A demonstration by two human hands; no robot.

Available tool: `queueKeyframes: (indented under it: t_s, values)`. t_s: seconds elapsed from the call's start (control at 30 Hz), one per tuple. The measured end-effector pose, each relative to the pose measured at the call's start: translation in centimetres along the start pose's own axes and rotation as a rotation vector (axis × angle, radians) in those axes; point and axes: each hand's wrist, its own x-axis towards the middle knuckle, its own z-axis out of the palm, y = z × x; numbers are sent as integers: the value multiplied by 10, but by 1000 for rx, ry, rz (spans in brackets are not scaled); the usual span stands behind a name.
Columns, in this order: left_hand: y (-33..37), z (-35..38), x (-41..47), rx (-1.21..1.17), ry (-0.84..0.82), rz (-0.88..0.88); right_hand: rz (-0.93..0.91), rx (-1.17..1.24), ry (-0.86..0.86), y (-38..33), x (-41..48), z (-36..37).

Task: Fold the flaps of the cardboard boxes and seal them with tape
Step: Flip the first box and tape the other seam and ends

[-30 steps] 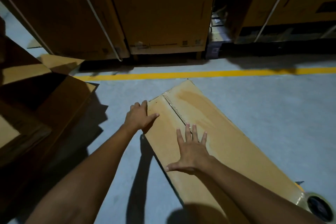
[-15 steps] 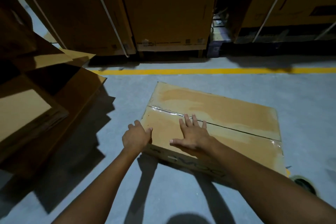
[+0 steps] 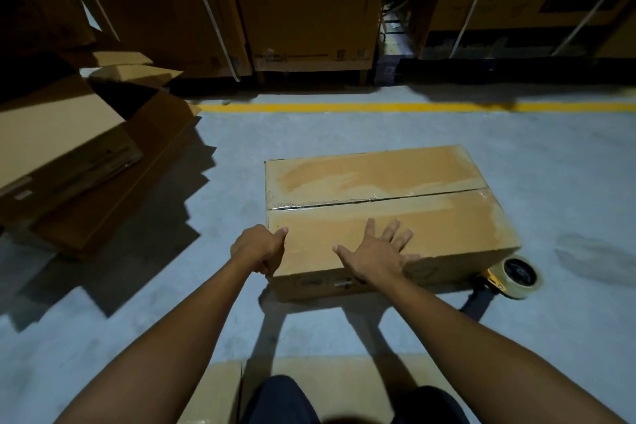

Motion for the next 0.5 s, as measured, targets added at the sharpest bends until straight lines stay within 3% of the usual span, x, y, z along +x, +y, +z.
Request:
queueKeyframes:
  t_s: [0.13, 0.27, 0.5]
  values:
    - [-5, 16, -32, -112, -23, 11, 125, 223, 85, 25, -20, 10]
    - [-6, 23, -54, -229, -49, -3, -98, 420, 151, 43, -20, 13]
    - [1, 15, -48, -424, -234, -112, -284, 379, 153, 55, -1, 3]
